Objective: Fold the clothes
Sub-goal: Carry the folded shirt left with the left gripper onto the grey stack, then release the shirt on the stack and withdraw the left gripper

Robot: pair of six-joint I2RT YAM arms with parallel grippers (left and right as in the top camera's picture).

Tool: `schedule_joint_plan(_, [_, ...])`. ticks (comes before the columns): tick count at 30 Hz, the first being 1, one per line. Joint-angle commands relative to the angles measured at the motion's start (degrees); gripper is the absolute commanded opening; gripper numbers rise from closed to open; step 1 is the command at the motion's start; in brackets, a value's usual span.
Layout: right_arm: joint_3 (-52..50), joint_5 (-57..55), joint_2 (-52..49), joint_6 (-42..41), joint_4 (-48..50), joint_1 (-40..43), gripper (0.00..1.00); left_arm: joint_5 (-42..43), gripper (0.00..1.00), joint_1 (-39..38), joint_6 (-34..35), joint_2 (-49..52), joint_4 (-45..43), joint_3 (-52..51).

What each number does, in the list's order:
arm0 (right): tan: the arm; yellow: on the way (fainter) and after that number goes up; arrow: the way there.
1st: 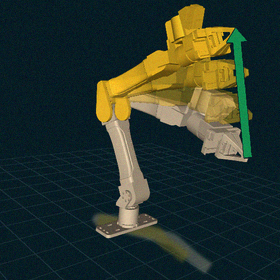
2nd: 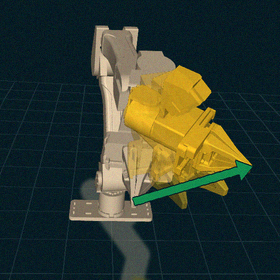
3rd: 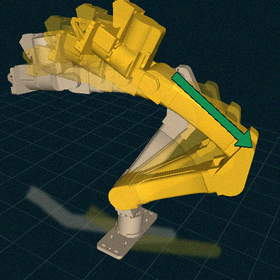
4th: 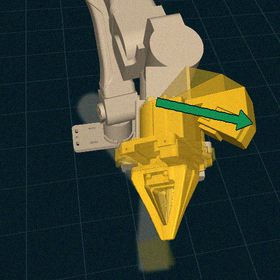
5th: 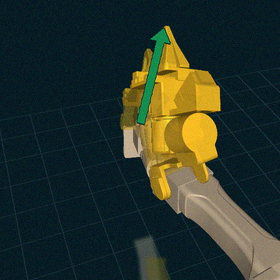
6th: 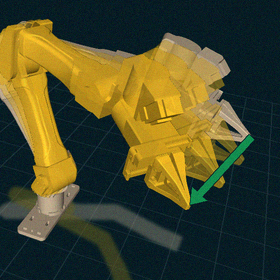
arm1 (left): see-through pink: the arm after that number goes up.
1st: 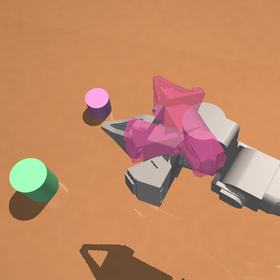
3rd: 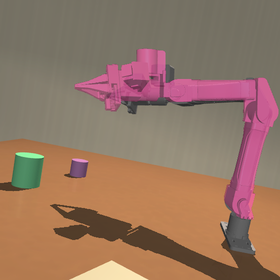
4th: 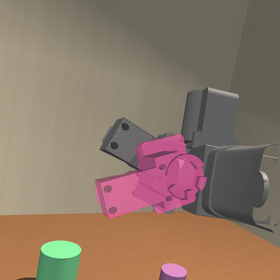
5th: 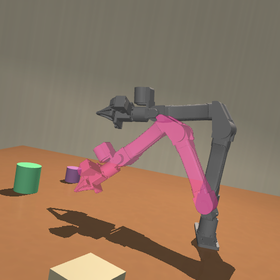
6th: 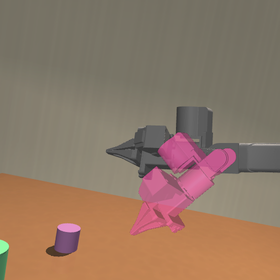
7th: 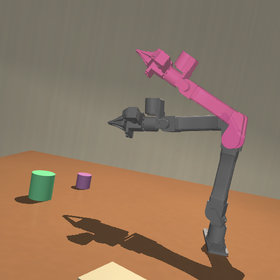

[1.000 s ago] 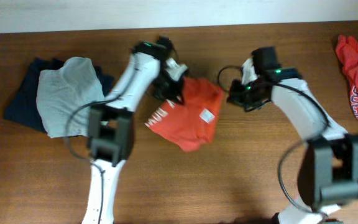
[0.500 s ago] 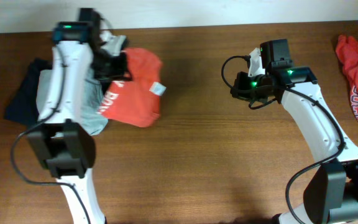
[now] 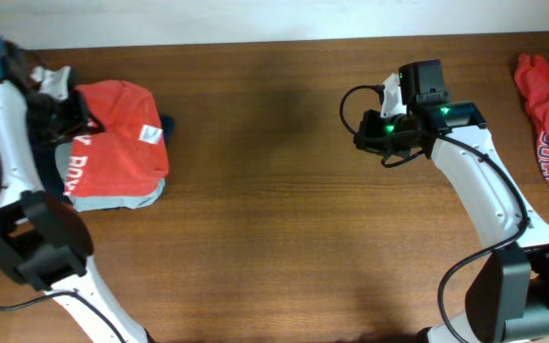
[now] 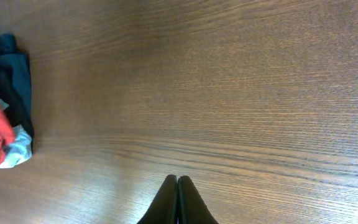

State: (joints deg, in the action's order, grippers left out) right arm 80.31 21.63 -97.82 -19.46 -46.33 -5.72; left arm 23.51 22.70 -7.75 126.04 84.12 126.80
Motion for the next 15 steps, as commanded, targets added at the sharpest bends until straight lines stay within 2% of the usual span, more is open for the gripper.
schedule_joint_plan(1, [0.61, -1.36, 0.39, -0.57, 0.22, -0.24, 0.04, -1.62, 0.0, 3.34, -1.64, -0.35, -1.01, 0.42])
schedule_joint_plan(4, [0.61, -1.36, 0.39, -0.57, 0.22, -0.24, 0.04, -3.69, 0.01, 5.55, -1.6, 0.31, -2.38, 0.42])
schedule_joint_plan(5, [0.61, -1.33, 0.39, -0.57, 0.2, -0.24, 0.04, -4.52, 0.07, 6.01, -1.6, 0.48, -3.06, 0.39])
schedule_joint_plan(7, [0.61, -1.33, 0.39, -0.57, 0.17, -0.26, 0.04, -6.73, 0.26, 6.6, -1.51, 0.83, -4.22, -0.13])
schedule_joint_plan(8, [0.61, -1.33, 0.39, -0.57, 0.13, -0.26, 0.04, -7.17, 0.45, 6.73, -1.55, 0.94, -4.59, -0.39])
schedule_joint_plan(9, [0.61, -1.31, 0.39, -0.57, 0.02, -0.26, 0.04, -7.52, 0.84, 6.73, -1.55, 1.05, -4.61, -0.44])
schedule_joint_plan(10, [0.61, -1.33, 0.39, -0.57, -0.07, -0.26, 0.04, -7.5, 0.99, 6.78, -1.55, 1.11, -4.59, -0.44])
schedule_joint_plan(15, [0.66, -1.33, 0.39, -0.52, -1.2, -0.24, 0.04, -11.06, 0.99, 7.17, -1.01, 0.48, -2.16, 0.92])
